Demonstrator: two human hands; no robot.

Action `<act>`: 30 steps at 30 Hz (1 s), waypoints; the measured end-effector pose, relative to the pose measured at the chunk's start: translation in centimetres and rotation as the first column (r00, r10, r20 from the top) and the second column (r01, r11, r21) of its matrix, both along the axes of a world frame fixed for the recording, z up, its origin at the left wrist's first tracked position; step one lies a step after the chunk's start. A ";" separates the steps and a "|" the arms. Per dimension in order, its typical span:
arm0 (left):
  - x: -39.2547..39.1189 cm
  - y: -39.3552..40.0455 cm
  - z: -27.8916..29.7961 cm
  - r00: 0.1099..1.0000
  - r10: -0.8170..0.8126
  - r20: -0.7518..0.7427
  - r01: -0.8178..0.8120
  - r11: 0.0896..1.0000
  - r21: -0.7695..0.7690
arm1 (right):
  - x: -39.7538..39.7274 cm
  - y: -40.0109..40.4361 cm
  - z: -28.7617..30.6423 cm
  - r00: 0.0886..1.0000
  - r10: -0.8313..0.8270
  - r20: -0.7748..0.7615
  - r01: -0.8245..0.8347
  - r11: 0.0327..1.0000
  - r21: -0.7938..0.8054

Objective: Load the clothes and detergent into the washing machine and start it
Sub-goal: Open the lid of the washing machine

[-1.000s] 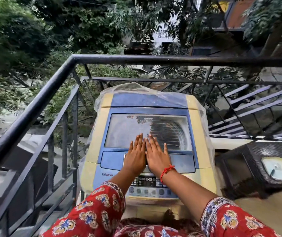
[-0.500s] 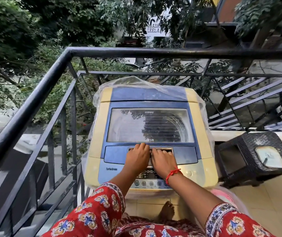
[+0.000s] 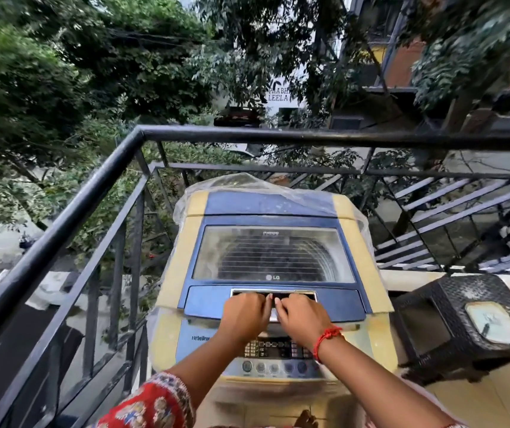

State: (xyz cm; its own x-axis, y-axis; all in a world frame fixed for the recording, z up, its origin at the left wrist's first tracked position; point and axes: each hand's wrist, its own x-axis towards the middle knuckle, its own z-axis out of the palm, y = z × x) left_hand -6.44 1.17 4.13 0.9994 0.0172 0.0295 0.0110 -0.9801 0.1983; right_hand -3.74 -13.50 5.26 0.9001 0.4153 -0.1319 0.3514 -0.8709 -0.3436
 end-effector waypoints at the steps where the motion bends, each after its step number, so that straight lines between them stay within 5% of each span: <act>1: 0.1 -0.1 0.7 1.000 0.016 0.020 -0.016 1.000 -0.007 | 0.2 -0.1 0.7 1.000 0.001 0.019 -0.001 1.000 0.010; 6: 2.0 0.4 5.1 0.987 0.071 0.142 -0.073 0.997 0.008 | 2.1 0.3 4.5 0.980 -0.041 0.196 0.024 0.995 0.092; 14: 7.6 1.9 12.8 0.935 -0.060 0.349 0.013 0.991 0.133 | 7.6 1.6 11.3 0.880 -0.084 0.467 0.048 0.995 0.088; 30: 21.7 4.3 21.4 0.905 -0.035 0.424 -0.026 0.990 0.136 | 21.2 4.7 20.0 0.777 -0.095 0.622 0.005 0.989 0.146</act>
